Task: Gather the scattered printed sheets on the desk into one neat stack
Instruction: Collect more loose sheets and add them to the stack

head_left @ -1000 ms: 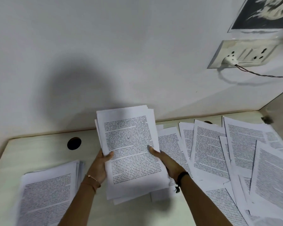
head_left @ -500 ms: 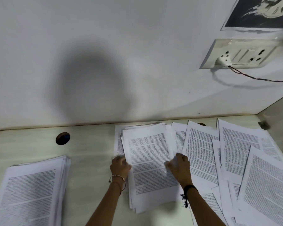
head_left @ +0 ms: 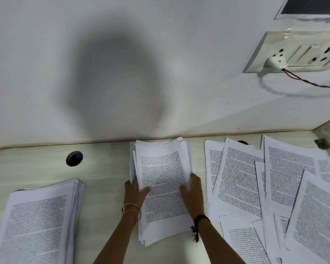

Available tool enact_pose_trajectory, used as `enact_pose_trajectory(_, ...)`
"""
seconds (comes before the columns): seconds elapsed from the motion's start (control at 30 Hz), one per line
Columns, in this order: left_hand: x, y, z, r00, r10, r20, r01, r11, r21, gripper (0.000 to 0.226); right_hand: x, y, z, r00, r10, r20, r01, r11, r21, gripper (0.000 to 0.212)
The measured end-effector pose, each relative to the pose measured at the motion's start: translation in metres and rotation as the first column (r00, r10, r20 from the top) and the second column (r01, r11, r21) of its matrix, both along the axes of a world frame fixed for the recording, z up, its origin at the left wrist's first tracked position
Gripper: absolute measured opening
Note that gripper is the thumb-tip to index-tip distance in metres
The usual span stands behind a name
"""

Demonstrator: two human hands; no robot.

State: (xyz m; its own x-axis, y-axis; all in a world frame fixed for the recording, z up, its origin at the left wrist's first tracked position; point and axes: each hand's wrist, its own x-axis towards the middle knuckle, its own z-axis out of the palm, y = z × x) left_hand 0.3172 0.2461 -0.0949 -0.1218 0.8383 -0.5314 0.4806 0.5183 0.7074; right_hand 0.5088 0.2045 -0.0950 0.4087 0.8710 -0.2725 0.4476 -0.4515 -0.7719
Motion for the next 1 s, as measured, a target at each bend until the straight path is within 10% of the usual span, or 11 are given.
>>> enact_pose_trajectory(0.13, 0.009, -0.007, 0.022, 0.985, 0.136, 0.110, -0.148, 0.983, 0.111, 0.128, -0.012, 0.006, 0.001, 0.990, -0.142, 0.027, 0.138, 0.984, 0.113, 0.067)
enact_pose_trajectory(0.3, -0.001, -0.003, 0.015, 0.989, 0.138, 0.058, -0.138, 0.990, -0.013, 0.058, -0.010, 0.013, -0.003, 0.993, 0.099, 0.071, -0.100, 0.995, 0.009, 0.057)
enact_pose_trajectory(0.4, -0.009, 0.002, 0.012, 0.971, 0.233, 0.060, -0.232, 0.972, -0.033, 0.053, -0.008, 0.021, -0.003, 0.987, -0.141, 0.078, 0.139, 0.990, 0.038, 0.049)
enact_pose_trajectory(0.53, -0.011, 0.000, 0.011, 0.972, 0.235, 0.016, -0.234, 0.971, -0.049, 0.042, -0.016, 0.022, 0.000, 1.000, 0.026, 0.008, -0.026, 1.000, 0.003, 0.040)
enact_pose_trajectory(0.77, -0.025, -0.017, 0.008, 0.987, 0.160, -0.032, -0.160, 0.987, -0.019, 0.043, 0.006, 0.014, 0.004, 0.984, -0.174, -0.036, 0.174, 0.985, 0.007, 0.009)
enact_pose_trajectory(1.0, -0.023, -0.009, 0.006, 1.000, 0.020, 0.021, -0.019, 0.999, -0.040, 0.059, -0.010, 0.028, 0.005, 0.993, -0.114, -0.040, 0.115, 0.993, 0.004, 0.029)
